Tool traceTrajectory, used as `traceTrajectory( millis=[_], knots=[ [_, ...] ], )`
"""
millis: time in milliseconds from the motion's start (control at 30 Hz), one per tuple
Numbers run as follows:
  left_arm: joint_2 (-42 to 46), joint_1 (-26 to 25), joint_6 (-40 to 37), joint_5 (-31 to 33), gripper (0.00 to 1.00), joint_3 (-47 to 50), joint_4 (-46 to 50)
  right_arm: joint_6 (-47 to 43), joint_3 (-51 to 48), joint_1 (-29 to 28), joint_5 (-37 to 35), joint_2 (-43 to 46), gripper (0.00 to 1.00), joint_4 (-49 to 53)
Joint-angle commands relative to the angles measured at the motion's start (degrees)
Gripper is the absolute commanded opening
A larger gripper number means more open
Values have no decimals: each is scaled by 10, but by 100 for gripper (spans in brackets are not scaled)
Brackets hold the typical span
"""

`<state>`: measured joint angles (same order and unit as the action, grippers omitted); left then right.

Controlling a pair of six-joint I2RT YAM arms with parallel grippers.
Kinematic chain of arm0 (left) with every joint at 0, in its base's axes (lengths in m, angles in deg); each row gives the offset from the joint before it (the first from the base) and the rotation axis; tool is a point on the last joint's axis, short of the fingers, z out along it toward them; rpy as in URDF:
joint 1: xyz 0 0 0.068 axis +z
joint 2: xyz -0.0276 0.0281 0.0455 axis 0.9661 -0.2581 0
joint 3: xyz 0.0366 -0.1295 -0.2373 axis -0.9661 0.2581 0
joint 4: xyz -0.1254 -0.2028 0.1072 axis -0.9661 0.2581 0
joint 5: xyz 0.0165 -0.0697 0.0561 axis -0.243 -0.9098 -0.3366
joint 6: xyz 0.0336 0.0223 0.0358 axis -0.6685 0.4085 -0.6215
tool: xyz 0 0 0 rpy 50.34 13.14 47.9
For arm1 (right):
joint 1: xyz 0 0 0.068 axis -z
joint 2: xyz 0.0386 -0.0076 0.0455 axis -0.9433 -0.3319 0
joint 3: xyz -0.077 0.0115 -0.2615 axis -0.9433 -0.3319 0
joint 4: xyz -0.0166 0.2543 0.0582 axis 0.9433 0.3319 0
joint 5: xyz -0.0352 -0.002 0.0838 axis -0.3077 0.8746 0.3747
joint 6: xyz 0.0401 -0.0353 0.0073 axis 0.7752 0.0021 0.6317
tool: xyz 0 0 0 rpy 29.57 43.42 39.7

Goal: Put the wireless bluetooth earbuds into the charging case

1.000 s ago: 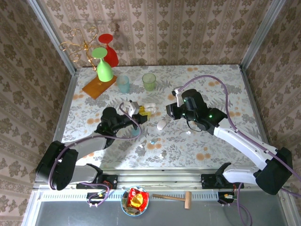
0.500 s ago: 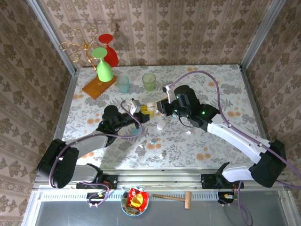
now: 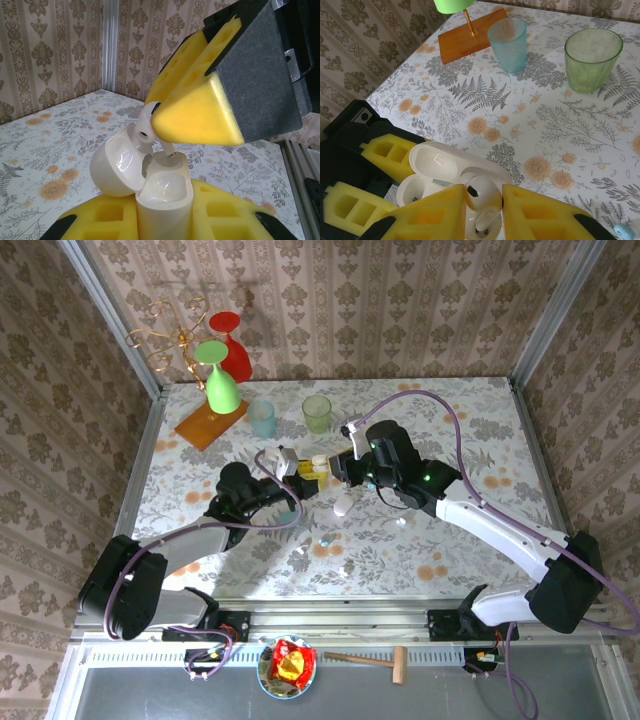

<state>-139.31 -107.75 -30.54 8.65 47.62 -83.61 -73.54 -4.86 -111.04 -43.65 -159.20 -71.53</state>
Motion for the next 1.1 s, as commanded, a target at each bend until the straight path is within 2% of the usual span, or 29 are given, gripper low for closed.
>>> traceTrajectory(
  millis=[0, 533, 767, 900, 1000, 1067],
  knots=[
    [6, -3, 13, 4, 0, -18, -19, -6, -1, -4, -1, 0, 23, -11],
    [8, -1, 34, 7, 0, -27, -13, -23, -19, -4, -6, 5, 23, -10],
    [8, 0, 34, 9, 0, -28, -14, -30, -11, -4, 26, 4, 24, -3],
    [8, 1, 36, 8, 0, -26, -19, -29, -5, -4, 26, 15, 29, 3],
    [8, 2, 34, 5, 0, -24, -23, -22, 0, -4, 14, 26, 39, 3],
    [8, 4, 33, 5, 0, -23, -24, -19, 4, -4, 7, 34, 42, 3]
  ],
)
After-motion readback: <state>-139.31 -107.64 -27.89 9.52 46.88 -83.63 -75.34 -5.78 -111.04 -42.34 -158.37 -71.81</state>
